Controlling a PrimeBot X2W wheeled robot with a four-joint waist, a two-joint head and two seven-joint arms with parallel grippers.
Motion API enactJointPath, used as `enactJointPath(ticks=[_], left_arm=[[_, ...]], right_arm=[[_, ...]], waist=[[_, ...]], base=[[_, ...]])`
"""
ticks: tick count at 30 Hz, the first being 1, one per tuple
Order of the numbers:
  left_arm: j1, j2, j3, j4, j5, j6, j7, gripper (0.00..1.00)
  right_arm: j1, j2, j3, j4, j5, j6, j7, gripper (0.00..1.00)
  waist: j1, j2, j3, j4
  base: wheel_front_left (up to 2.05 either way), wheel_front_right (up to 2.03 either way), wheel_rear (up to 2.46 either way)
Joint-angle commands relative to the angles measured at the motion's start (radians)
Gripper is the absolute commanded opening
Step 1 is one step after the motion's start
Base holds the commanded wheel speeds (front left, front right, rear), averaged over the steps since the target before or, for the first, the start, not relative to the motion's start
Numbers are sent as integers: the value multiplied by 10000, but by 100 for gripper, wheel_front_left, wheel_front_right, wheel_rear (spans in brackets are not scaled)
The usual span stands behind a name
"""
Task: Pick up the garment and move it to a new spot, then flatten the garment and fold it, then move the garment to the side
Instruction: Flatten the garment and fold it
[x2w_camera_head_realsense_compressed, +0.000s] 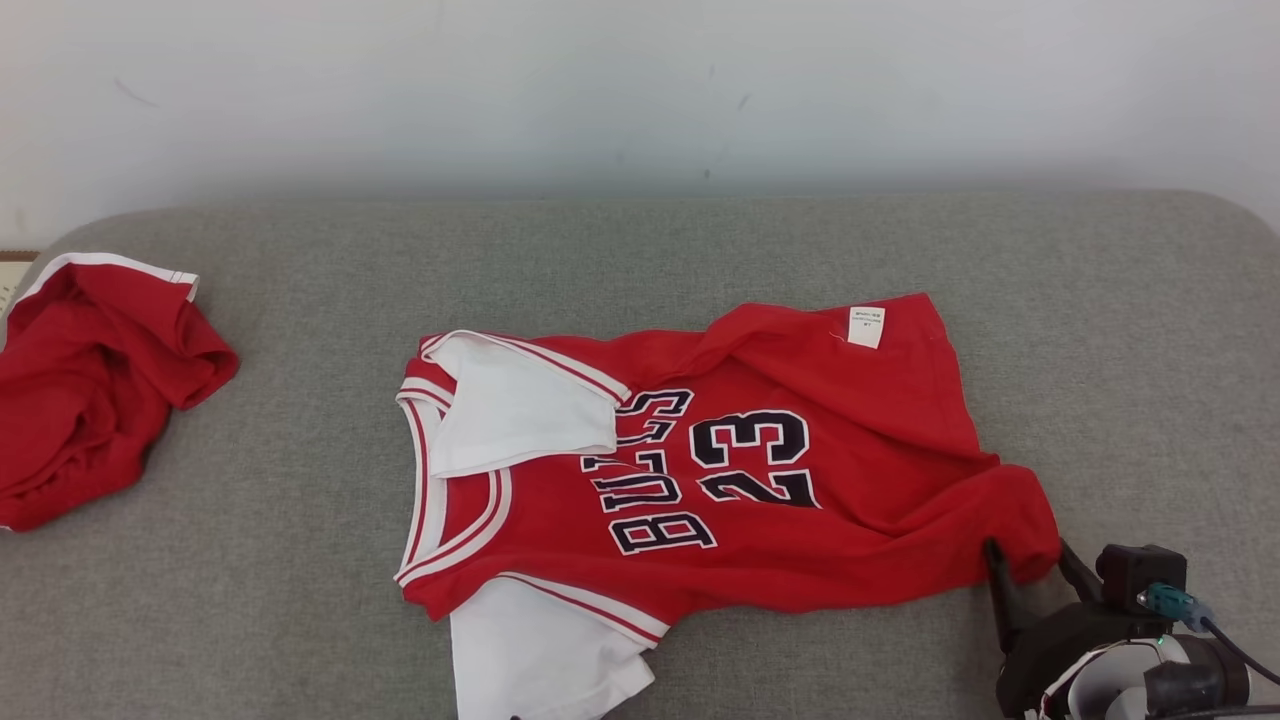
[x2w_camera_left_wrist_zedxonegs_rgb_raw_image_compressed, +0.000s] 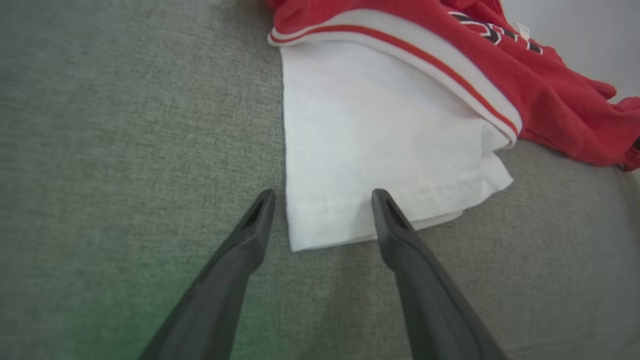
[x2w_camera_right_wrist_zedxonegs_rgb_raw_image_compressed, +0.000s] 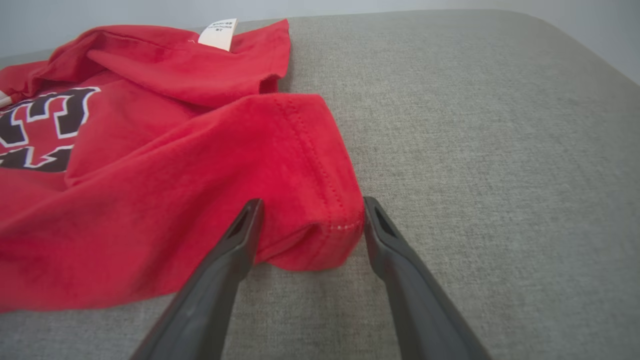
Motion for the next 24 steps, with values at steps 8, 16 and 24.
enactJointPath(ticks=[8,16,24], left_arm=[[-392,-34,-517,380,-478,-62,64,0],[392,-15,69,-749,-92,261,47,0],[1237,345,1064,-2996,375,402,45,0]], right_arm=[[-277,-216,443,558,481,5,-395,0],[706,-352,595,-214,982,5,-738,0],[2275,-690,790,-2719,1518,5,105,0]], waist=[[1,0,-12,99],[1,0,-571,192],[1,0,-827,114]], base=[[0,0,0],[0,0,0],[0,0,0]])
